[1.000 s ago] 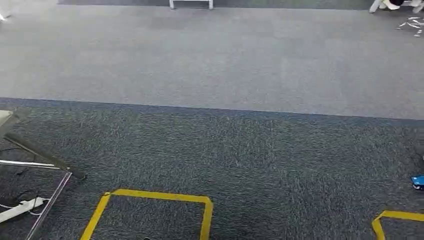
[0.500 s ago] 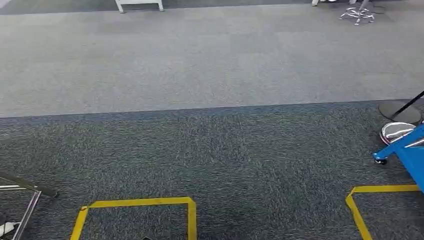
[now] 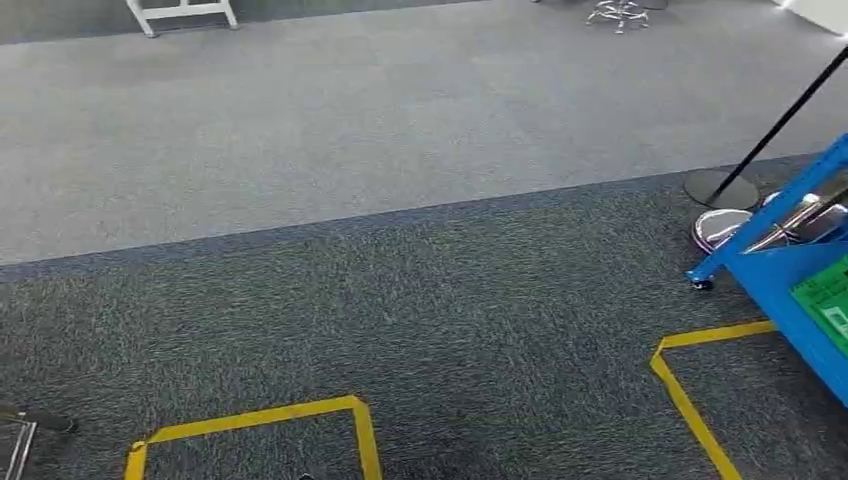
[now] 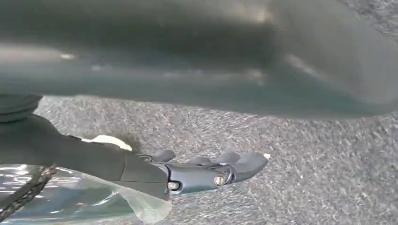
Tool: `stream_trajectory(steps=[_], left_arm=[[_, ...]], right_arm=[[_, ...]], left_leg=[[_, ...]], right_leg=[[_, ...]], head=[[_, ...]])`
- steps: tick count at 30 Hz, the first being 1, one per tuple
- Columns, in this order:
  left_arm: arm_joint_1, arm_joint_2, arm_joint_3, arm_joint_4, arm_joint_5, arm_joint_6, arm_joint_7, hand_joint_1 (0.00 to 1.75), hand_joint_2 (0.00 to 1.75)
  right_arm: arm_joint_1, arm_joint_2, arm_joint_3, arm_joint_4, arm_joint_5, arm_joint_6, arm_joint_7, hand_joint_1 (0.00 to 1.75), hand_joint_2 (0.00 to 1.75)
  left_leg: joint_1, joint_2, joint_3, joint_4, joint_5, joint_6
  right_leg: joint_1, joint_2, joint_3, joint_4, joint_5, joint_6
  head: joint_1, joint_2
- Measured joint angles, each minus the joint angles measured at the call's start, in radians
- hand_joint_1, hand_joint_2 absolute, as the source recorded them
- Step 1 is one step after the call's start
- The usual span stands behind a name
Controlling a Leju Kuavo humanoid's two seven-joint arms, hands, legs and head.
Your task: Take the parts from the cabinet and place them on the table.
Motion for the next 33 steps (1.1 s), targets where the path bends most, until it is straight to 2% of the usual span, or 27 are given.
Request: stream_trajectory(steps=[2, 3, 4, 5, 6, 8, 9, 10, 12, 13, 14, 16, 17, 18, 19, 20, 21, 23, 24, 25, 26, 28, 29, 30, 31, 32, 33], left_arm=[[-0.001, 0.000, 0.000, 0.000, 0.003, 0.001, -0.002, 0.00, 0.00], [-0.002, 0.000, -0.001, 0.000, 0.003, 0.000, -0.008, 0.00, 0.00], [-0.002, 0.000, -0.002, 0.000, 0.002, -0.002, -0.011, 0.00, 0.00], [-0.002, 0.000, -0.002, 0.000, 0.002, -0.003, -0.015, 0.00, 0.00], [0.000, 0.001, -0.002, 0.000, 0.003, -0.005, -0.015, 0.00, 0.00], [0.005, 0.004, -0.002, 0.000, 0.006, -0.005, -0.019, 0.00, 0.00], [0.007, 0.005, -0.002, 0.000, 0.006, -0.006, -0.021, 0.00, 0.00], [0.007, 0.006, -0.002, 0.000, 0.008, -0.007, -0.023, 0.00, 0.00], [0.006, 0.008, -0.002, 0.000, 0.009, -0.009, -0.025, 0.00, 0.00], [0.007, 0.009, -0.002, 0.000, 0.011, -0.009, -0.025, 0.00, 0.00], [0.008, 0.010, -0.002, 0.000, 0.012, -0.010, -0.025, 0.00, 0.00], [0.005, 0.011, -0.002, 0.000, 0.012, -0.010, -0.026, 0.00, 0.00], [0.006, 0.011, -0.002, 0.000, 0.013, -0.010, -0.026, 0.00, 0.00], [0.005, 0.010, -0.002, 0.000, 0.013, -0.011, -0.027, 0.00, 0.00], [0.006, 0.008, -0.002, 0.000, 0.013, -0.011, -0.027, 0.00, 0.00], [0.006, 0.008, -0.002, 0.000, 0.013, -0.011, -0.028, 0.00, 0.00], [0.007, 0.008, -0.002, 0.000, 0.014, -0.011, -0.028, 0.00, 0.00], [0.011, 0.009, -0.002, 0.000, 0.015, -0.012, -0.029, 0.00, 0.00], [0.012, 0.009, -0.002, 0.000, 0.015, -0.012, -0.029, 0.00, 0.00], [0.012, 0.009, -0.002, 0.000, 0.015, -0.012, -0.029, 0.00, 0.00], [0.011, 0.009, -0.002, 0.000, 0.015, -0.012, -0.030, 0.00, 0.00], [0.011, 0.008, -0.002, 0.000, 0.015, -0.012, -0.031, 0.00, 0.00], [0.012, 0.010, -0.002, 0.001, 0.015, -0.012, -0.032, 0.00, 0.00], [0.010, 0.011, -0.002, 0.001, 0.015, -0.012, -0.034, 0.00, 0.00], [0.011, 0.011, -0.002, 0.001, 0.015, -0.012, -0.035, 0.00, 0.00], [0.011, 0.011, -0.002, 0.001, 0.015, -0.012, -0.036, 0.00, 0.00], [0.009, 0.011, -0.002, 0.001, 0.016, -0.012, -0.037, 0.00, 0.00]], right_arm=[[0.003, 0.000, 0.000, 0.000, 0.000, 0.000, -0.002, 0.00, 0.00], [0.004, 0.000, 0.000, 0.000, 0.002, 0.001, -0.006, 0.00, 0.00], [0.006, 0.000, 0.000, 0.000, 0.003, 0.002, -0.007, 0.00, 0.00], [0.005, 0.000, 0.000, 0.000, 0.003, 0.003, -0.007, 0.00, 0.00], [0.003, 0.000, 0.000, 0.000, 0.003, 0.004, -0.008, 0.00, 0.00], [0.001, 0.000, 0.000, 0.000, 0.006, 0.006, -0.009, 0.00, 0.00], [0.003, 0.000, 0.000, 0.000, 0.006, 0.007, -0.009, 0.00, 0.00], [0.005, 0.000, 0.000, 0.000, 0.007, 0.008, -0.009, 0.00, 0.00], [0.006, 0.000, 0.000, 0.000, 0.010, 0.008, -0.009, 0.00, 0.00], [0.005, 0.000, 0.000, 0.000, 0.011, 0.009, -0.010, 0.00, 0.00], [0.004, 0.001, 0.000, 0.000, 0.012, 0.010, -0.011, 0.00, 0.00], [0.003, 0.001, 0.000, 0.000, 0.013, 0.011, -0.013, 0.00, 0.00], [0.009, 0.000, 0.000, 0.000, 0.013, 0.011, -0.014, 0.00, 0.00], [0.012, 0.000, 0.000, 0.000, 0.013, 0.011, -0.014, 0.00, 0.00], [0.014, 0.000, 0.000, 0.000, 0.013, 0.011, -0.015, 0.00, 0.00], [0.010, 0.000, 0.000, 0.000, 0.013, 0.011, -0.016, 0.00, 0.00], [0.005, 0.000, 0.000, 0.000, 0.013, 0.011, -0.016, 0.00, 0.00], [0.001, 0.000, 0.000, 0.000, 0.014, 0.011, -0.018, 0.00, 0.00], [0.003, 0.000, 0.000, 0.000, 0.014, 0.011, -0.018, 0.00, 0.00], [0.007, 0.000, 0.000, 0.000, 0.014, 0.011, -0.018, 0.00, 0.00], [0.011, 0.000, 0.000, 0.000, 0.014, 0.011, -0.018, 0.00, 0.00], [0.013, 0.000, 0.000, 0.000, 0.014, 0.011, -0.018, 0.00, 0.00], [0.010, 0.000, 0.000, 0.000, 0.014, 0.012, -0.018, 0.00, 0.00], [0.004, 0.001, 0.000, 0.001, 0.015, 0.012, -0.020, 0.00, 0.00], [0.003, 0.000, 0.000, 0.001, 0.016, 0.013, -0.021, 0.00, 0.00], [0.005, 0.000, 0.000, 0.001, 0.017, 0.013, -0.021, 0.00, 0.00], [0.009, 0.000, 0.000, 0.001, 0.017, 0.013, -0.021, 0.00, 0.00]], left_leg=[[0.003, 0.017, 0.007, -0.002, -0.001, -0.005], [0.006, 0.025, 0.010, 0.000, -0.009, -0.013], [0.011, -0.026, 0.007, 0.017, -0.025, -0.020], [0.014, -0.068, -0.016, 0.069, -0.056, -0.021], [0.015, -0.088, -0.057, 0.155, -0.096, -0.022], [0.014, -0.100, -0.145, 0.316, -0.149, -0.021], [0.014, -0.101, -0.166, 0.342, -0.140, -0.019], [0.014, -0.103, -0.163, 0.315, -0.104, -0.014], [0.011, -0.120, -0.110, 0.167, 0.001, -0.001], [0.010, -0.153, -0.080, 0.085, 0.044, 0.006], [0.008, -0.190, -0.065, 0.044, 0.044, 0.013], [0.006, -0.173, -0.055, 0.019, 0.031, 0.010], [0.005, -0.165, -0.054, 0.011, 0.031, 0.015], [0.006, -0.157, -0.045, 0.008, 0.033, 0.018], [0.011, -0.146, -0.036, 0.002, 0.035, 0.021], [0.011, -0.137, -0.031, 0.001, 0.032, 0.026], [0.009, -0.123, -0.030, 0.002, 0.030, 0.028], [0.006, -0.094, -0.026, 0.002, 0.021, 0.030], [0.006, -0.081, -0.021, 0.002, 0.016, 0.029], [0.006, -0.071, -0.014, 0.002, 0.011, 0.028], [0.007, -0.060, -0.005, 0.002, 0.004, 0.026], [0.009, -0.038, 0.018, 0.002, -0.014, 0.017], [0.004, -0.029, 0.024, 0.001, -0.021, 0.009], [-0.001, -0.018, 0.026, 0.004, -0.028, 0.002], [-0.004, -0.004, 0.026, 0.003, -0.034, -0.004], [-0.003, 0.000, 0.039, 0.008, -0.037, -0.008], [0.001, 0.002, 0.045, 0.009, -0.039, -0.012]], right_leg=[[0.005, 0.016, -0.005, 0.001, -0.001, -0.009], [0.001, 0.030, -0.001, -0.003, 0.002, -0.018], [-0.002, 0.042, 0.001, -0.005, 0.004, -0.025], [-0.002, 0.051, 0.002, -0.005, 0.002, -0.031], [-0.001, 0.065, 0.003, -0.005, 0.002, -0.036], [0.003, 0.097, 0.006, -0.005, -0.001, -0.041], [0.004, 0.113, 0.009, -0.005, -0.002, -0.042], [0.006, 0.128, 0.014, -0.005, -0.005, -0.043], [0.006, 0.159, 0.024, -0.005, -0.010, -0.041], [0.005, 0.171, 0.028, -0.005, -0.012, -0.039], [0.009, 0.182, 0.024, -0.002, -0.016, -0.032], [0.001, 0.204, 0.018, -0.008, -0.015, -0.018], [0.003, 0.204, 0.020, 0.008, -0.001, -0.008], [0.003, 0.205, 0.019, 0.008, -0.004, -0.005], [0.004, 0.179, 0.008, 0.021, -0.020, -0.006], [0.008, 0.131, -0.010, 0.059, -0.045, -0.003], [0.008, 0.108, -0.049, 0.128, -0.079, -0.001], [0.006, 0.091, -0.136, 0.273, -0.133, 0.009], [0.004, 0.088, -0.163, 0.307, -0.135, 0.012], [0.001, 0.086, -0.163, 0.292, -0.111, 0.016], [-0.002, 0.081, -0.142, 0.235, -0.067, 0.015], [-0.004, 0.046, -0.062, 0.060, 0.036, 0.015], [0.007, -0.002, -0.052, 0.037, 0.017, 0.014], [0.013, -0.014, -0.054, 0.016, -0.011, -0.005], [0.013, 0.002, -0.046, 0.021, 0.009, -0.018], [0.012, 0.014, -0.061, 0.020, 0.004, -0.025], [0.011, 0.031, -0.041, 0.021, 0.006, -0.031]], head=[[0.001, 0.000], [0.001, 0.000], [-0.004, 0.000], [-0.009, 0.000], [-0.008, 0.000], [-0.009, 0.000], [-0.008, 0.000], [-0.009, 0.000], [-0.008, 0.000], [-0.009, 0.000], [-0.008, 0.000], [-0.006, 0.000], [-0.009, 0.000], [-0.007, 0.000], [-0.007, 0.000], [0.002, 0.000], [0.005, 0.000], [0.004, 0.000], [0.003, 0.000], [0.004, 0.000], [0.004, 0.000], [0.004, 0.000], [0.005, 0.000], [0.008, 0.000], [0.003, 0.000], [-0.002, 0.000], [0.000, 0.000]])
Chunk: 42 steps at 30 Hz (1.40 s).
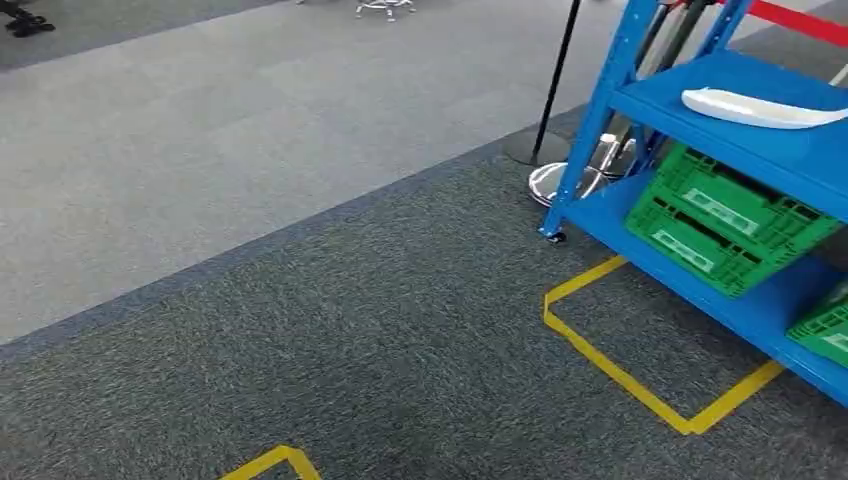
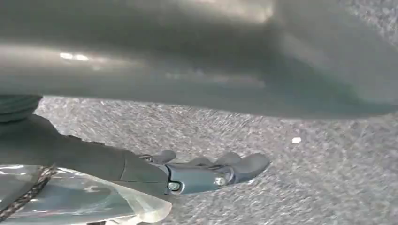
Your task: Take the parts from the cabinet and place them on the table.
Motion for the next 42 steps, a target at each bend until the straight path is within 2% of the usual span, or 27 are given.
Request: stream_trajectory(steps=[1, 3, 6, 8, 10, 11, 12, 14, 16, 18, 20, 22, 23, 25, 26, 27, 28, 30, 31, 32, 33, 34, 35, 37, 39, 40, 42], left_arm=[[-0.002, 0.000, 0.000, 0.000, 0.000, 0.000, 0.000, 0.00, 0.00], [-0.003, -0.001, 0.000, 0.000, 0.000, 0.000, -0.002, 0.00, 0.00], [0.001, 0.001, 0.000, 0.000, 0.000, 0.000, -0.002, 0.00, 0.00], [0.002, 0.001, 0.000, 0.000, 0.000, 0.000, -0.003, 0.00, 0.00], [0.002, 0.002, 0.000, 0.000, 0.000, 0.000, -0.003, 0.00, 0.00], [0.004, 0.004, 0.000, 0.002, 0.000, 0.000, -0.003, 0.00, 0.00], [0.004, 0.006, 0.000, 0.003, 0.000, 0.000, -0.003, 0.00, 0.00], [0.009, 0.006, 0.000, 0.003, 0.000, 0.000, -0.003, 0.00, 0.00], [0.003, 0.003, 0.000, 0.003, 0.000, 0.001, -0.003, 0.00, 0.00], [0.001, 0.000, 0.000, 0.003, -0.001, 0.000, -0.003, 0.00, 0.00], [0.003, 0.000, 0.000, 0.003, -0.001, 0.000, -0.003, 0.00, 0.00], [0.005, -0.001, 0.000, 0.003, -0.001, -0.002, -0.003, 0.00, 0.00], [0.005, -0.001, 0.000, 0.003, -0.001, -0.002, -0.003, 0.00, 0.00], [0.005, -0.002, 0.000, 0.003, -0.001, -0.003, -0.003, 0.00, 0.00], [0.006, -0.002, 0.000, 0.003, -0.002, -0.003, -0.003, 0.00, 0.00], [0.006, 0.000, 0.000, 0.004, -0.001, -0.003, -0.004, 0.00, 0.00], [0.005, 0.000, 0.000, 0.004, -0.001, -0.003, -0.005, 0.00, 0.00], [0.007, 0.002, 0.000, 0.004, 0.005, -0.005, -0.008, 0.00, 0.00], [0.005, 0.001, 0.000, 0.003, 0.011, -0.008, -0.010, 0.00, 0.00], [0.002, 0.002, 0.000, 0.003, 0.011, -0.012, -0.012, 0.00, 0.00], [0.000, 0.003, 0.000, 0.003, 0.014, -0.017, -0.016, 0.00, 0.00], [0.000, 0.006, 0.000, 0.003, 0.016, -0.021, -0.018, 0.00, 0.00], [0.002, 0.008, 0.000, 0.003, 0.020, -0.027, -0.021, 0.00, 0.00], [0.007, 0.013, 0.000, 0.003, 0.021, -0.029, -0.022, 0.00, 0.00], [0.009, 0.015, 0.000, 0.003, 0.021, -0.031, -0.024, 0.00, 0.00], [0.008, 0.016, 0.000, 0.003, 0.021, -0.031, -0.024, 0.00, 0.00], [0.012, 0.021, 0.000, 0.005, 0.023, -0.032, -0.024, 0.00, 0.00]], right_arm=[[0.002, 0.000, 0.000, 0.000, 0.000, 0.000, 0.000, 0.00, 0.00], [0.000, 0.000, 0.000, 0.000, 0.000, 0.000, -0.001, 0.00, 0.00], [-0.005, 0.000, 0.000, 0.000, 0.001, 0.000, -0.002, 0.00, 0.00], [-0.001, 0.000, 0.000, 0.000, 0.001, 0.000, -0.002, 0.00, 0.00], [0.001, 0.000, 0.000, 0.000, 0.001, 0.000, -0.002, 0.00, 0.00], [0.002, 0.002, 0.000, 0.001, 0.001, 0.000, -0.002, 0.00, 0.00], [0.001, 0.004, 0.000, 0.001, 0.001, 0.001, -0.002, 0.00, 0.00], [0.000, 0.005, 0.000, 0.001, 0.001, 0.001, -0.002, 0.00, 0.00], [0.008, 0.005, 0.000, 0.001, 0.001, 0.001, -0.002, 0.00, 0.00], [0.001, 0.005, 0.000, 0.001, 0.001, 0.000, -0.003, 0.00, 0.00], [-0.008, 0.005, 0.000, 0.001, 0.002, 0.001, -0.003, 0.00, 0.00], [-0.004, 0.005, 0.000, 0.001, 0.002, 0.001, -0.003, 0.00, 0.00], [0.001, 0.005, 0.000, 0.001, 0.002, 0.001, -0.003, 0.00, 0.00], [0.006, 0.005, 0.000, 0.001, 0.002, 0.001, -0.003, 0.00, 0.00], [0.005, 0.005, 0.000, 0.001, 0.002, 0.001, -0.004, 0.00, 0.00], [0.001, 0.005, 0.000, 0.002, 0.004, 0.002, -0.004, 0.00, 0.00], [-0.003, 0.005, 0.000, 0.002, 0.008, 0.003, -0.004, 0.00, 0.00], [0.001, 0.005, 0.000, 0.002, 0.014, 0.003, -0.003, 0.00, 0.00], [0.003, 0.005, 0.000, 0.002, 0.020, 0.002, 0.003, 0.00, 0.00], [0.004, 0.006, 0.000, 0.002, 0.023, 0.000, 0.005, 0.00, 0.00], [0.002, 0.006, 0.000, 0.002, 0.027, -0.003, 0.007, 0.00, 0.00], [-0.004, 0.006, 0.001, 0.002, 0.029, -0.003, 0.007, 0.00, 0.00], [-0.009, 0.008, 0.001, 0.002, 0.031, -0.004, 0.008, 0.00, 0.00], [-0.010, 0.008, 0.001, 0.002, 0.031, -0.004, 0.008, 0.00, 0.00], [-0.007, 0.008, 0.001, 0.002, 0.031, -0.004, 0.008, 0.00, 0.00], [-0.007, 0.008, 0.001, 0.002, 0.031, -0.004, 0.008, 0.00, 0.00], [-0.006, 0.013, 0.001, 0.002, 0.031, -0.004, 0.008, 0.00, 0.00]], left_leg=[[0.004, -0.008, -0.007, 0.027, -0.008, -0.006], [0.009, -0.082, -0.055, 0.145, -0.041, -0.013], [0.009, -0.102, -0.178, 0.326, -0.134, -0.015], [0.008, -0.105, -0.192, 0.287, -0.096, -0.007], [0.005, -0.129, -0.157, 0.132, 0.038, 0.004], [0.004, -0.173, -0.149, 0.064, 0.100, 0.009], [0.001, -0.199, -0.157, 0.047, 0.058, 0.019], [-0.001, -0.188, -0.147, 0.034, 0.087, 0.022], [0.007, -0.163, -0.128, 0.021, 0.086, 0.031], [0.004, -0.141, -0.111, 0.015, 0.078, 0.041], [0.003, -0.112, -0.106, 0.016, 0.067, 0.041], [0.003, -0.089, -0.094, 0.016, 0.053, 0.040], [0.005, -0.078, -0.082, 0.016, 0.044, 0.038], [0.008, -0.058, -0.053, 0.016, 0.023, 0.030], [0.009, -0.046, -0.041, 0.015, 0.011, 0.023], [0.005, -0.038, -0.032, 0.018, 0.003, 0.016], [0.001, -0.029, -0.030, 0.017, -0.005, 0.008], [0.001, -0.012, -0.006, 0.023, -0.012, -0.002], [0.004, -0.011, -0.001, 0.031, -0.014, -0.006], [0.008, -0.045, -0.012, 0.063, -0.014, -0.011], [0.011, -0.080, -0.042, 0.121, -0.024, -0.015], [0.013, -0.094, -0.088, 0.195, -0.045, -0.020], [0.013, -0.100, -0.140, 0.270, -0.082, -0.023], [0.013, -0.102, -0.206, 0.331, -0.134, -0.022], [0.012, -0.107, -0.215, 0.271, -0.099, -0.013], [0.009, -0.115, -0.207, 0.207, -0.045, -0.007], [0.003, -0.171, -0.200, 0.073, 0.102, 0.009]], right_leg=[[-0.003, 0.010, 0.013, -0.004, -0.004, -0.006], [-0.003, 0.031, 0.026, -0.004, -0.009, -0.016], [-0.001, 0.079, 0.042, -0.004, -0.022, -0.024], [0.000, 0.107, 0.060, -0.004, -0.034, -0.023], [0.000, 0.134, 0.080, -0.005, -0.046, -0.019], [-0.003, 0.144, 0.068, -0.006, -0.050, -0.016], [-0.001, 0.160, 0.080, -0.001, -0.054, -0.009], [-0.002, 0.183, 0.076, 0.001, -0.054, 0.002], [-0.001, 0.181, 0.072, 0.019, -0.057, 0.013], [0.005, 0.090, 0.037, 0.084, -0.101, 0.020], [0.001, 0.061, -0.054, 0.225, -0.160, 0.032], [-0.005, 0.056, -0.113, 0.292, -0.164, 0.042], [-0.009, 0.052, -0.109, 0.260, -0.126, 0.044], [-0.013, 0.031, -0.050, 0.107, -0.014, 0.049], [-0.011, -0.008, -0.023, 0.041, 0.015, 0.049], [0.003, -0.035, -0.030, 0.033, -0.030, 0.047], [0.004, -0.039, -0.021, 0.026, -0.033, 0.021], [0.001, -0.009, -0.018, 0.023, -0.023, 0.005], [-0.002, 0.007, 0.011, 0.023, -0.027, -0.003], [-0.004, 0.013, 0.017, 0.018, -0.031, -0.009], [-0.005, 0.022, 0.027, 0.017, -0.033, -0.014], [-0.005, 0.036, 0.033, 0.017, -0.037, -0.020], [-0.005, 0.053, 0.039, 0.017, -0.044, -0.022], [-0.004, 0.084, 0.058, 0.017, -0.059, -0.022], [-0.003, 0.111, 0.085, 0.017, -0.077, -0.021], [-0.003, 0.124, 0.098, 0.016, -0.087, -0.019], [-0.004, 0.144, 0.101, 0.015, -0.104, -0.011]], head=[[-0.002, 0.000], [-0.003, 0.000], [-0.004, 0.000], [-0.003, 0.000], [-0.003, 0.000], [-0.005, 0.000], [-0.007, 0.000], [-0.008, 0.000], [-0.008, 0.000], [0.005, 0.000], [0.005, 0.000], [0.006, 0.000], [0.005, 0.000], [0.005, 0.000], [0.006, 0.000], [0.008, 0.000], [0.010, 0.000], [-0.001, 0.000], [0.001, 0.000], [-0.001, 0.000], [-0.006, 0.000], [-0.004, 0.000], [-0.007, 0.000], [-0.006, 0.000], [-0.005, 0.000], [-0.005, 0.000], [-0.007, 0.000]])
